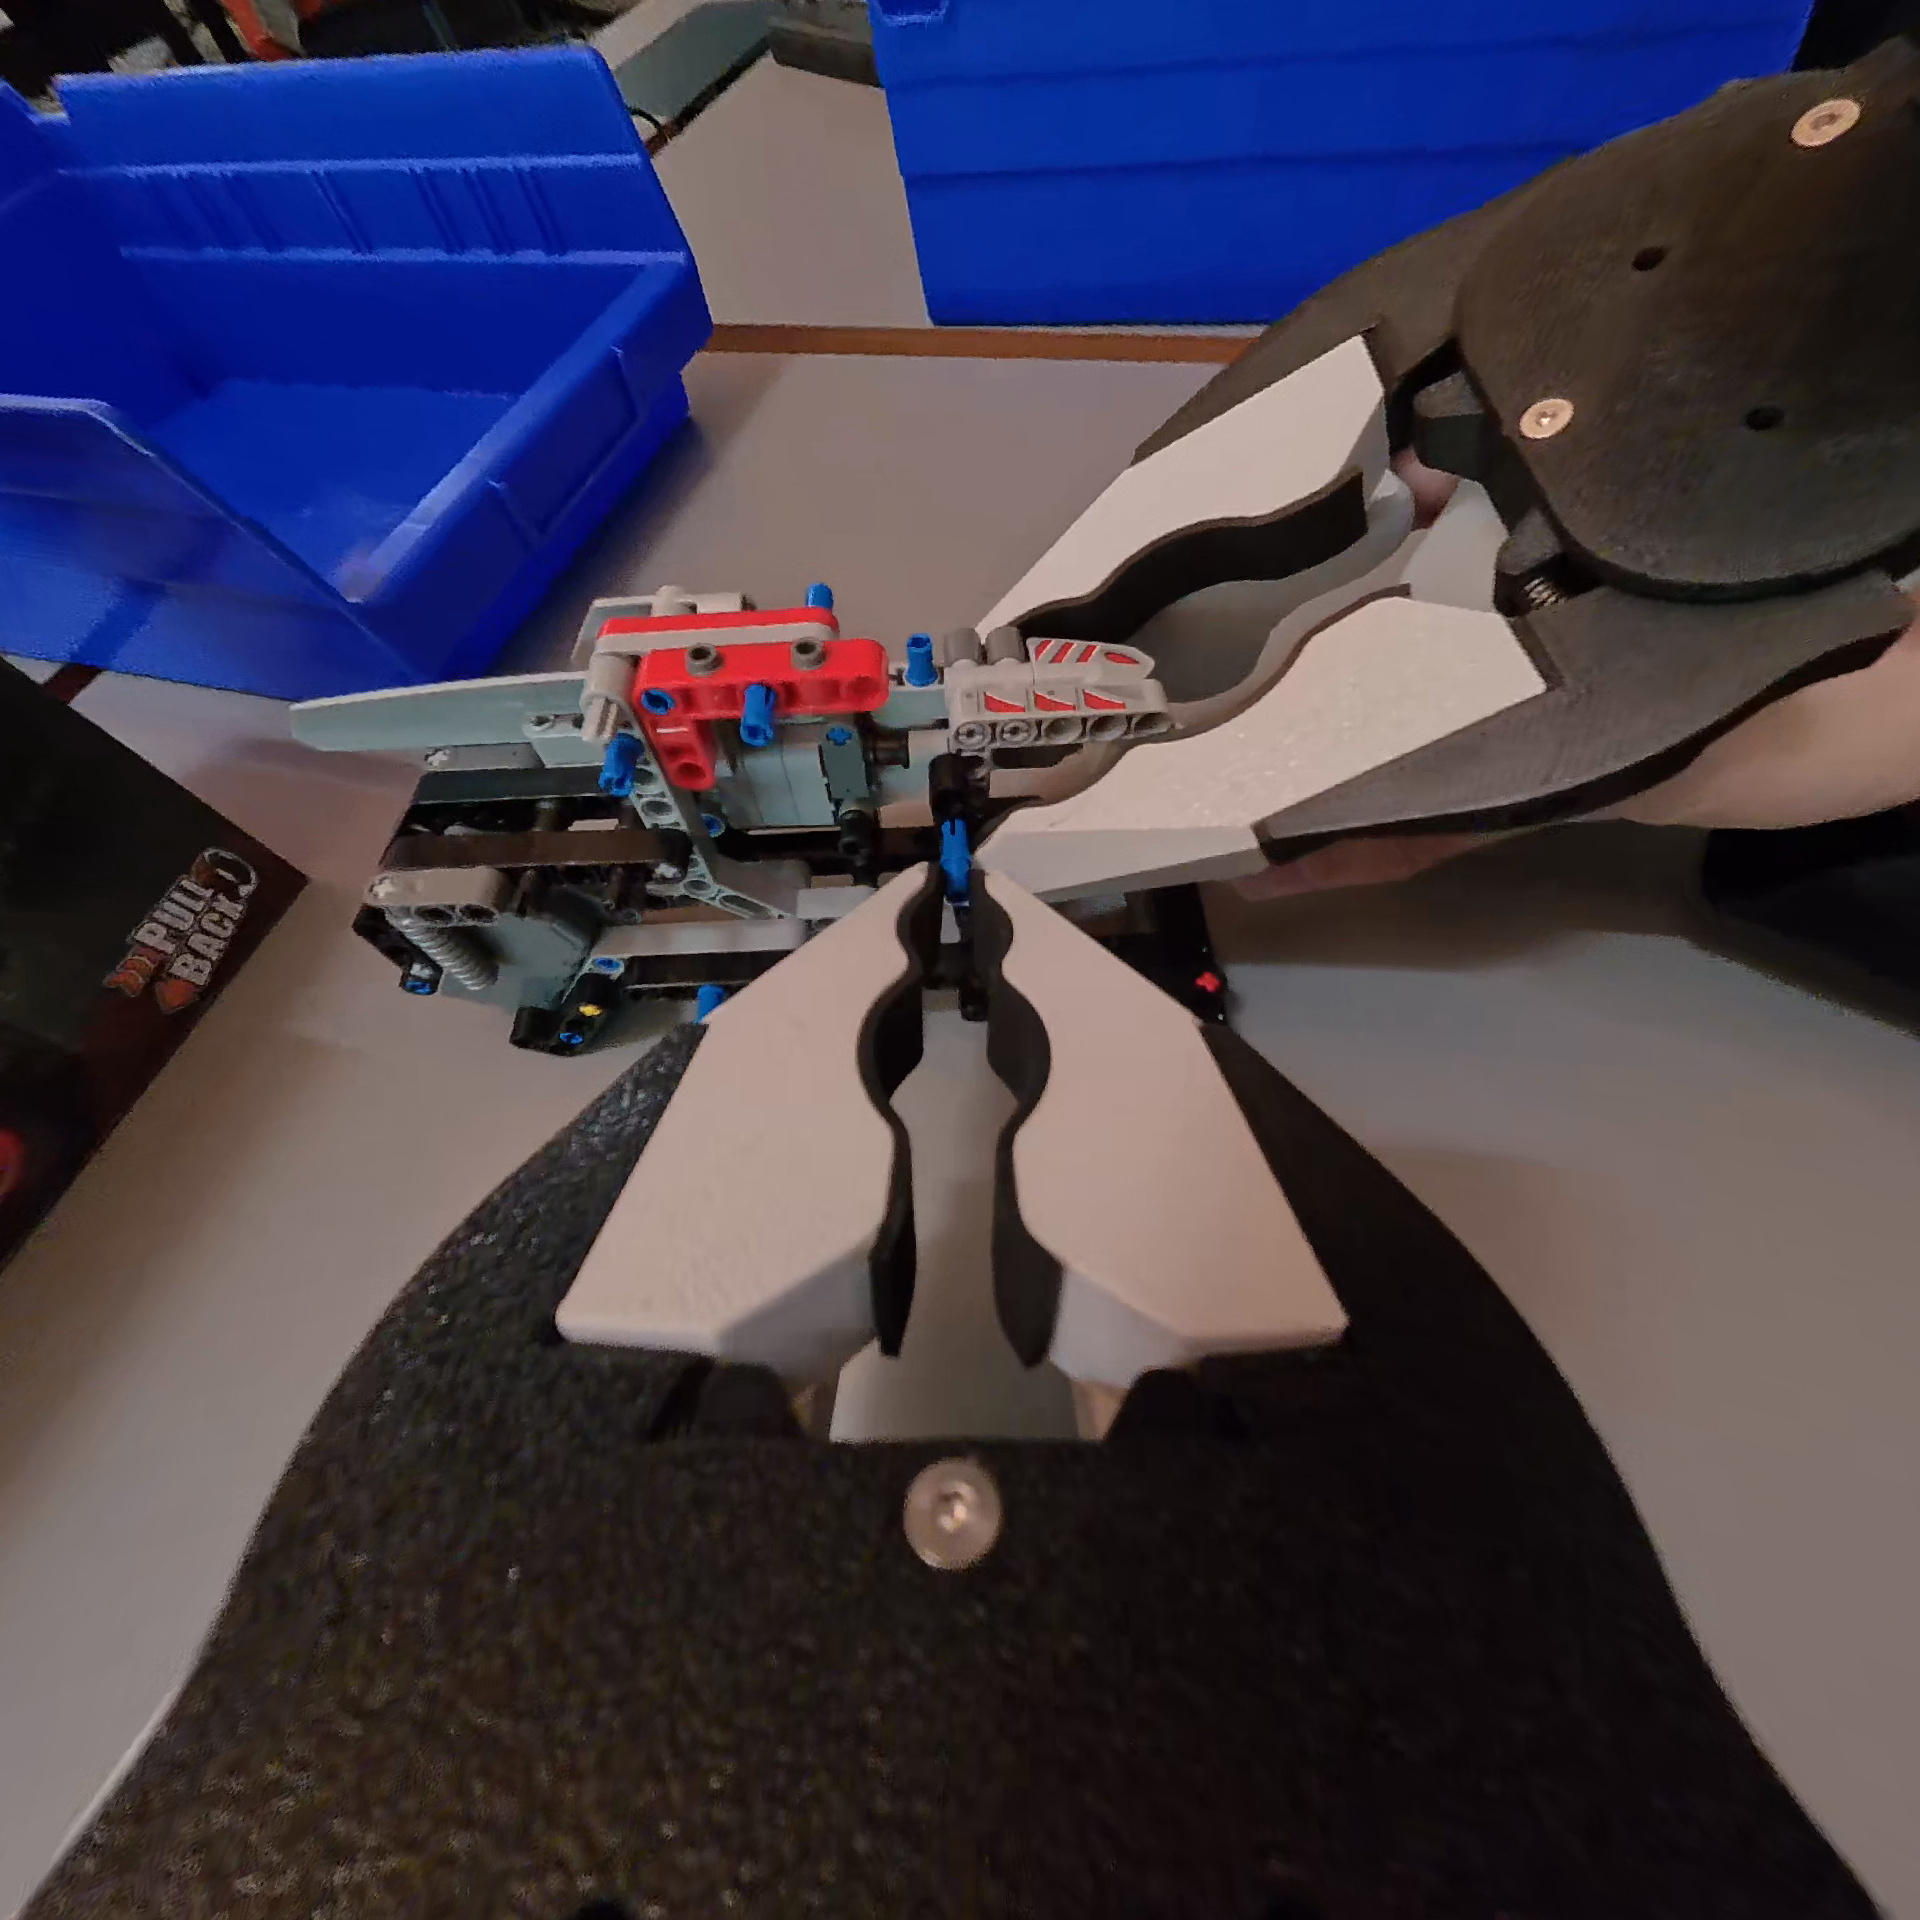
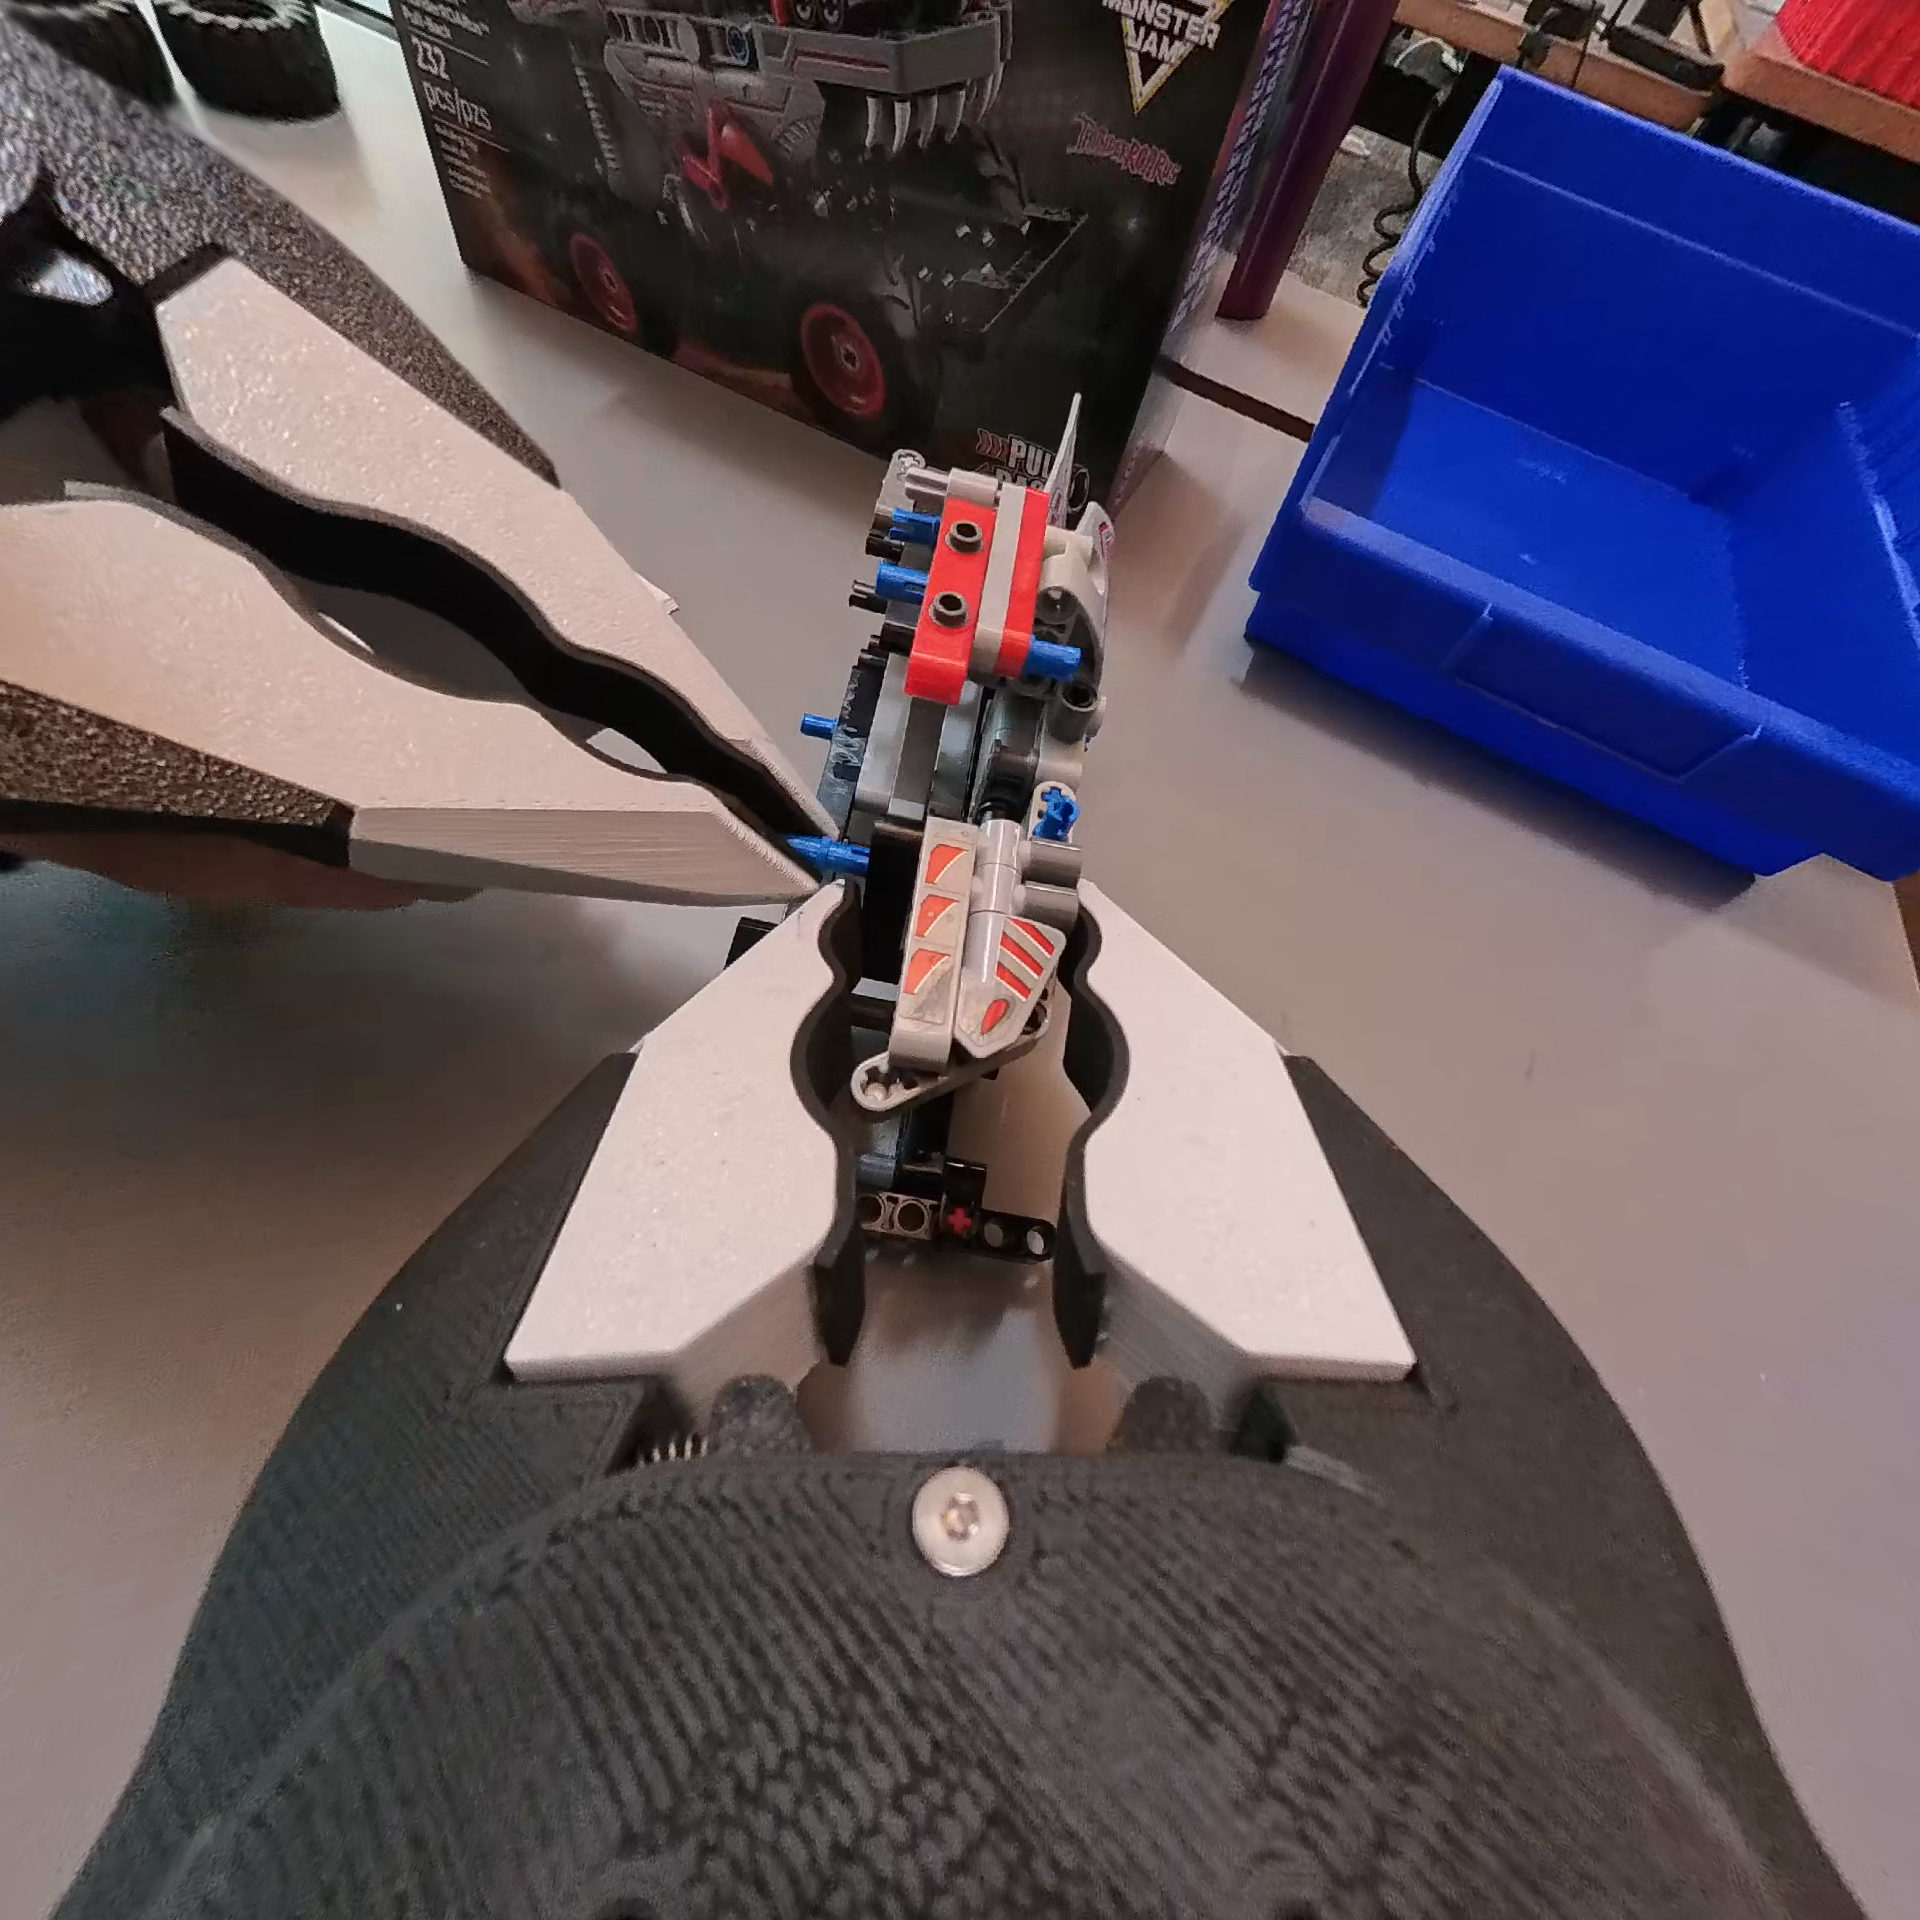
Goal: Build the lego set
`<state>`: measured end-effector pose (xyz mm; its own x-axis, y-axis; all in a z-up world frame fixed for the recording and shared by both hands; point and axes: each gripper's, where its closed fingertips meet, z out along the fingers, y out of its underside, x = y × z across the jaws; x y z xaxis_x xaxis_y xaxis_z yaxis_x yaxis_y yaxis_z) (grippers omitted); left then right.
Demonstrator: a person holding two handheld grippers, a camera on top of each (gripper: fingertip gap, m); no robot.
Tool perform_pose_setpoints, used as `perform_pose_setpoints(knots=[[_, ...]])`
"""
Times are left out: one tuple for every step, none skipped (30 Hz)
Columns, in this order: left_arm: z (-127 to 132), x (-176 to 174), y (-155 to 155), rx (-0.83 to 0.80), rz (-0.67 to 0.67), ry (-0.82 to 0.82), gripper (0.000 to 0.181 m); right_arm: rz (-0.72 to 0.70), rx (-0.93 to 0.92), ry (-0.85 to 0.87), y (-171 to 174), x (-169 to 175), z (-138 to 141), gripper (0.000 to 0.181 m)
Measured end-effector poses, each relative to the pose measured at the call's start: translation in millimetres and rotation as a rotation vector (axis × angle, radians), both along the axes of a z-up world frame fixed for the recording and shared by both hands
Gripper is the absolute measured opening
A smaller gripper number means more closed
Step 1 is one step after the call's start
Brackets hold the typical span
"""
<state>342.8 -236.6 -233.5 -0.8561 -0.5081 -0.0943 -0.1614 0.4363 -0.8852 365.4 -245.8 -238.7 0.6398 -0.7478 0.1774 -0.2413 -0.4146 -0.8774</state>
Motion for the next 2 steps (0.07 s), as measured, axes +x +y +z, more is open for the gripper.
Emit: perform_pose_setpoints(knots=[[0.1,0.4,-0.2,-0.011,0.009,-0.013,0.002,-0.001,0.001,0.001,-0.1,0.0,-0.1,0.036],[0.5,0.8,-0.5,-0.020,0.018,-0.032,0.002,-0.002,0.004,0.003,-0.4,0.3,0.0,0.036]])
